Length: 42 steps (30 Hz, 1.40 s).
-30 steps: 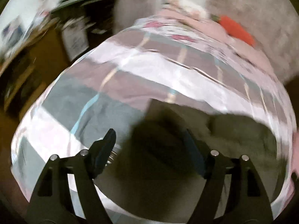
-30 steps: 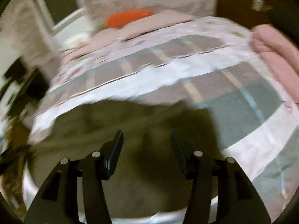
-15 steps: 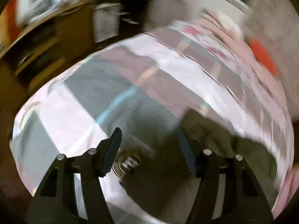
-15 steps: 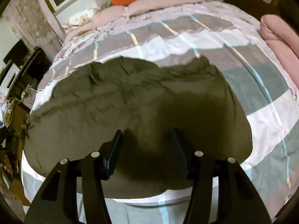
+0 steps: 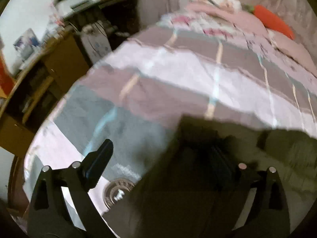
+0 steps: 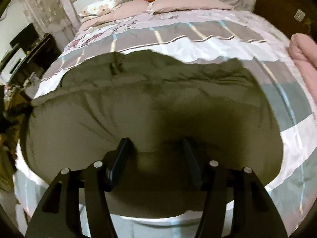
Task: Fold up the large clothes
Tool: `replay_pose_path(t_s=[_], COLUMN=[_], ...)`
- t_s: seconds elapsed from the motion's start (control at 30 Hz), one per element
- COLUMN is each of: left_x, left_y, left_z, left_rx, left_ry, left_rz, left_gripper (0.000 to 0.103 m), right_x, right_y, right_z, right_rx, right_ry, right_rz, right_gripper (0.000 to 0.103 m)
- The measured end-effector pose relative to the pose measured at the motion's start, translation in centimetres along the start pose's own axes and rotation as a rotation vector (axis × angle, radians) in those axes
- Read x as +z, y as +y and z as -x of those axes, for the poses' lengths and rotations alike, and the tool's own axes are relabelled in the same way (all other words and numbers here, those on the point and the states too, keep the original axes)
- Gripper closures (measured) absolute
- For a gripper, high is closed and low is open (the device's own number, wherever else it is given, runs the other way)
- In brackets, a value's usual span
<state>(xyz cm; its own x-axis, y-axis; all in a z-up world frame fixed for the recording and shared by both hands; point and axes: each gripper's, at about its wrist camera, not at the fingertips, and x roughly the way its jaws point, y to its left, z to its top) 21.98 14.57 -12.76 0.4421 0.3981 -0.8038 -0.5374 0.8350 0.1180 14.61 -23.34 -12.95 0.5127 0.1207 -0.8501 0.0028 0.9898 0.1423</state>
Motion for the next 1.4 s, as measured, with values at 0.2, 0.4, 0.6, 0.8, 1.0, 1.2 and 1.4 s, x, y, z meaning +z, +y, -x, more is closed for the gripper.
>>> replay_pose_path(t_s=[0.2,0.4,0.6,0.8,1.0,1.2,1.4], left_x=[1.9,-3.8,-9.8,-10.0,-9.1,-9.3,-10.5], left_y=[4.6,-1.0,-9.7,-12.9,-9.4,-3.7,-1.1], left_z=[3.3,9.0,5.8,3.4,8.0,2.7,10.5], left_rx=[-0.049,-0.317,-0.287,-0.123,-0.197,-0.126,-0.295], left_ry=[-0.037,-0.024,0.139,0.178,0.029,0.188,0.044], left_rz=[0.188,-0.081,-0.309,-0.323,-0.199,-0.07,-0.089], left_gripper=[0.014,0.026,0.06,0.055,0.036,0.029,0.007], right_x=[0.4,1.0,0.9,1.1,2.0,1.4,0.2], right_y=[-1.6,0.1,-1.0,0.1,-2.8,-7.7,-3.7], right_z=[-0.7,2.9,-3.5,-4.3,-0.2,-3.1,4.3], right_rx=[0.004,0.021,0.033,-0.036,-0.132,-0.196,-0.185], right_ry=[0.049,-0.121,0.049,0.009,-0.107,0.053,-0.164], right_rz=[-0.089,-0.025,-0.035,0.066,-0.057,-0.22,-0.107], right_gripper=[0.044,0.044,0.042,0.038,0.038,0.036,0.015])
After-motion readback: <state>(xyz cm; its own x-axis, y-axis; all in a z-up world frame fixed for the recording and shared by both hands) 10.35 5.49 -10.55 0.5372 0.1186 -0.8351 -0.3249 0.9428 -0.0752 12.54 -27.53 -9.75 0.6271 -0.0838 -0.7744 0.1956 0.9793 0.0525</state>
